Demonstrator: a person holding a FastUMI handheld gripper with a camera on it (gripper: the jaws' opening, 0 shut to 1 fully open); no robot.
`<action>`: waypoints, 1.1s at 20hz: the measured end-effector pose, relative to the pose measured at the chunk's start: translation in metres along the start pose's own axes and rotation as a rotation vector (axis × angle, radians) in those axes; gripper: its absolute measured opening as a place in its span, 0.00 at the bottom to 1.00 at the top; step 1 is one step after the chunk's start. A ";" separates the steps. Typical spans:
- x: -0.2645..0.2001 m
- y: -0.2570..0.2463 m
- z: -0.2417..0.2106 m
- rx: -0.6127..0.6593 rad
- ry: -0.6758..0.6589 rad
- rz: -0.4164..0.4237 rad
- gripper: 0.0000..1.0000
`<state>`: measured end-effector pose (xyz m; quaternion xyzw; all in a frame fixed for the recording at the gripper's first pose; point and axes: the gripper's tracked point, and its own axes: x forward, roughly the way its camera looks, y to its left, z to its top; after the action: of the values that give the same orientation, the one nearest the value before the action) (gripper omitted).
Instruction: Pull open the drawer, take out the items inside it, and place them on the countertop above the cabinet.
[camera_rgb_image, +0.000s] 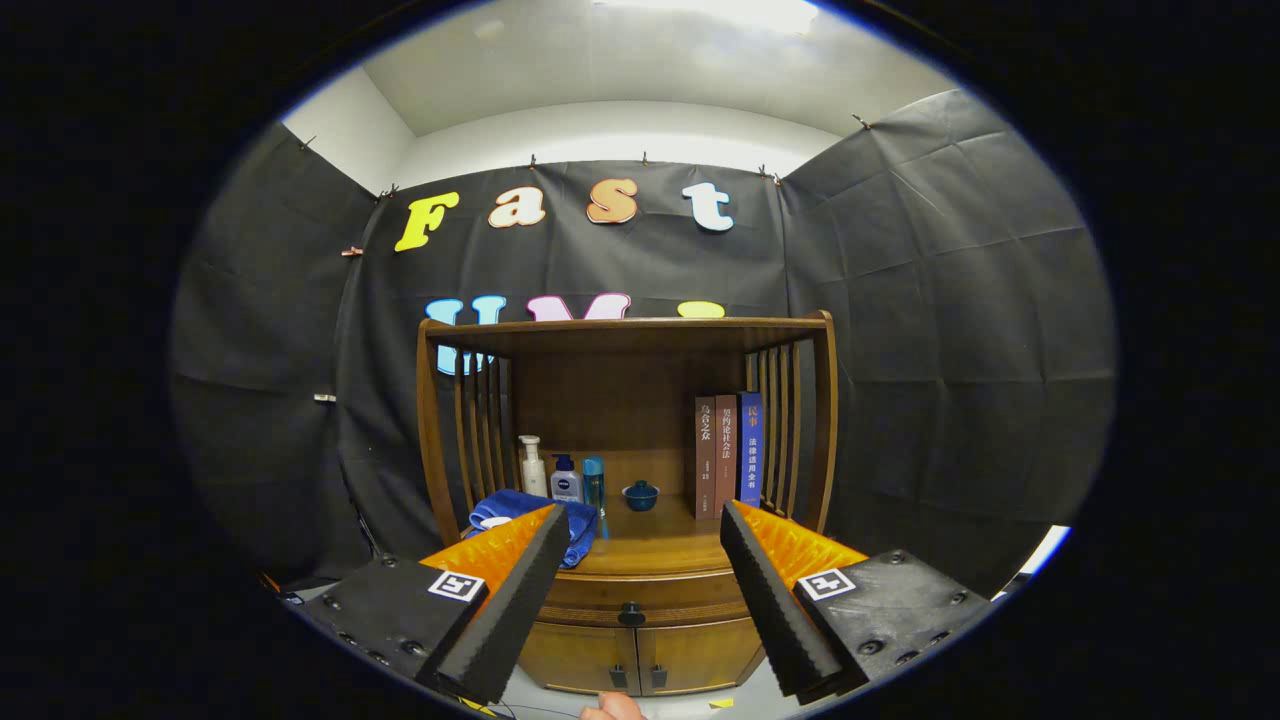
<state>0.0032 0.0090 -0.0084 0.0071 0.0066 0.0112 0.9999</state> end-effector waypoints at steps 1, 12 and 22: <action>0.001 0.002 -0.003 -0.005 0.005 0.004 0.98; 0.026 -0.001 -0.083 -0.026 0.019 0.001 0.98; 0.078 0.017 -0.261 -0.028 0.135 0.017 0.98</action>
<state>0.0770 0.0318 -0.2701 -0.0078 0.0739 0.0201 0.9970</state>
